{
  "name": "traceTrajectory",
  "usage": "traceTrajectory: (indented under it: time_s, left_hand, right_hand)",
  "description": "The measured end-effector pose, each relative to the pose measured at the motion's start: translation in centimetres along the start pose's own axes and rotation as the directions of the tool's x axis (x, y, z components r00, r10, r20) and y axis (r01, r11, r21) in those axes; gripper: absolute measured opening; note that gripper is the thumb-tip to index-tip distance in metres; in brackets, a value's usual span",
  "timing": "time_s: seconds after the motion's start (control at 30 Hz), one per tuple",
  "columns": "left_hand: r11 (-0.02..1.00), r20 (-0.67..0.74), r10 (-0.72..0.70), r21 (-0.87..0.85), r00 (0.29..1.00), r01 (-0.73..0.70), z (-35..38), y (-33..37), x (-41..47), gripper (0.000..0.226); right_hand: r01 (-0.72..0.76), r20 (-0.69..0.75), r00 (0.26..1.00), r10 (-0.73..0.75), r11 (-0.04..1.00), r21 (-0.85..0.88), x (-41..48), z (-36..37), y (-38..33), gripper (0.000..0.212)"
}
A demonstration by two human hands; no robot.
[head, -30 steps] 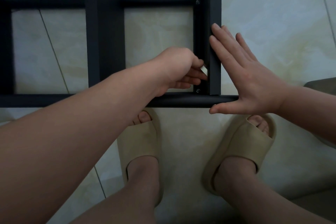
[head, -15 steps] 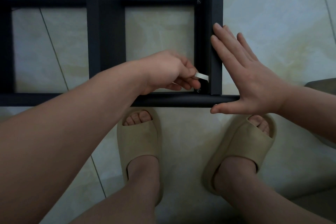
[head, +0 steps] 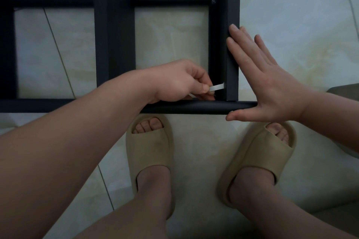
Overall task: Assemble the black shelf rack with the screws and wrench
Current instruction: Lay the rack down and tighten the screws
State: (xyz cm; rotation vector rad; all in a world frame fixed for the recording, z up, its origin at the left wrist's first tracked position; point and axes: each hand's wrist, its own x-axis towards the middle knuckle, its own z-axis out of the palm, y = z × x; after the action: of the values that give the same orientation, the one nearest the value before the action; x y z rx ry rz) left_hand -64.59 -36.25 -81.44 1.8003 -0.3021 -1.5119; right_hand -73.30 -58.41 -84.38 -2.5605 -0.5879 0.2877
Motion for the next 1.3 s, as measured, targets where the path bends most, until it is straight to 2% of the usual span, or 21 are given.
traceTrajectory:
  time_s: [0.17,0.4,0.53,0.77,0.83,0.93,1.03,1.13,1.23,1.3]
  left_hand:
    - [0.996,0.009,0.022,0.085,1.000,-0.022,0.0,0.0,0.0,0.017]
    - [0.994,0.021,0.002,0.113,1.000,-0.005,0.2,0.0,0.4,0.016]
    - [0.987,-0.057,-0.008,0.163,0.998,0.017,-0.3,-0.2,0.6,0.013]
    - [0.964,-0.158,0.096,0.259,0.983,-0.052,-1.0,0.1,0.6,0.015]
    - [0.973,-0.184,0.123,0.215,0.975,-0.082,-0.9,0.3,0.7,0.015]
    - [0.995,-0.220,0.102,0.004,0.970,-0.104,-0.5,0.7,0.7,0.015]
    - [0.980,-0.189,-0.015,-0.195,0.982,-0.022,0.1,1.0,1.0,0.010]
    - [0.912,-0.201,-0.125,-0.409,0.972,0.033,0.6,1.1,1.7,0.001]
    - [0.914,-0.322,-0.164,-0.406,0.932,0.021,1.0,1.2,2.4,0.004]
    - [0.909,-0.349,-0.171,-0.416,0.921,0.012,1.2,1.3,2.6,0.007]
  right_hand:
    - [-0.001,0.003,1.000,0.001,1.000,0.001,0.0,0.0,0.0,0.125]
    - [0.000,0.001,1.000,0.000,1.000,-0.002,0.0,0.1,0.1,0.125]
    - [0.001,0.002,1.000,-0.001,1.000,0.000,0.0,0.2,0.2,0.125]
    - [0.004,-0.003,1.000,-0.004,1.000,0.006,0.0,0.2,0.1,0.124]
    - [0.004,-0.002,1.000,-0.004,1.000,0.009,0.0,0.2,0.1,0.124]
    - [0.005,0.000,1.000,-0.005,1.000,0.008,0.0,0.2,0.1,0.124]
    - [0.006,-0.001,1.000,-0.006,1.000,0.010,0.0,0.2,0.2,0.124]
    - [0.008,-0.002,1.000,-0.008,1.000,0.010,0.0,0.1,0.2,0.124]
    - [0.005,-0.001,1.000,-0.005,1.000,0.011,0.1,0.1,0.1,0.124]
    - [0.004,-0.002,1.000,-0.004,1.000,0.010,0.1,0.1,0.1,0.123]
